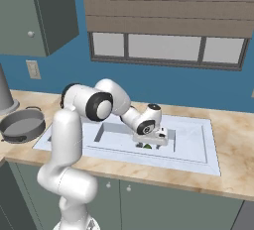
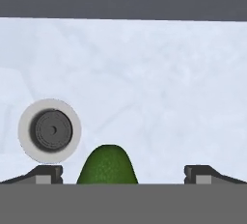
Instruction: Dump the avocado from the pot into the sink. Then turn on the water and wash the avocado. Then turn off the water and put the avocado back in the pot.
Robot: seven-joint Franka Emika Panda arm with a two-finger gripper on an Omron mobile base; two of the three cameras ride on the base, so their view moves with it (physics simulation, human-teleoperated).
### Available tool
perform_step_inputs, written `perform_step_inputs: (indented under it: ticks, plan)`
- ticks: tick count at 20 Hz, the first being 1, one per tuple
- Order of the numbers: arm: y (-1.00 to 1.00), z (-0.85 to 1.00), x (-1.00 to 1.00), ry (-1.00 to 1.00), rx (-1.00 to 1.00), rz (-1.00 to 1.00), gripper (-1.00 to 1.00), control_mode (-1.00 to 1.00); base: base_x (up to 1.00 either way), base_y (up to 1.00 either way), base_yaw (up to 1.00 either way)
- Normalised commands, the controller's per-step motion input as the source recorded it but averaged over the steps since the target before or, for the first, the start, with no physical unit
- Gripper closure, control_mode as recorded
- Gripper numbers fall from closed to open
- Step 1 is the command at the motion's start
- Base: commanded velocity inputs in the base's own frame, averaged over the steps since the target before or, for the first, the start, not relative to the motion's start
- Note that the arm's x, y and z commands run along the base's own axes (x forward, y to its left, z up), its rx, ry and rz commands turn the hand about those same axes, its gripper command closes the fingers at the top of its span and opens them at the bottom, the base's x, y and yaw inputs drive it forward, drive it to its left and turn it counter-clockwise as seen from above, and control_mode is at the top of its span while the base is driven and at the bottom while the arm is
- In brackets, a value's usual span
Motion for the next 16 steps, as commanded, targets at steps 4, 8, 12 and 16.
perform_step_inputs:
  ticks: [4, 8, 12, 16]
  plan:
    - [0.00, -0.06, 0.00, 0.00, -0.02, 0.00, -1.00, -1.00, 0.00, 0.00, 0.00]
    - [0.00, -0.05, 0.00, 0.00, -0.03, 0.00, -1.00, -1.00, 0.00, 0.00, 0.00]
    - [0.04, -0.12, 0.00, 0.00, -0.05, 0.00, -1.00, -1.00, 0.00, 0.00, 0.00]
    - [0.01, -0.24, 0.00, 0.00, 0.00, 0.00, -1.00, -1.00, 0.00, 0.00, 0.00]
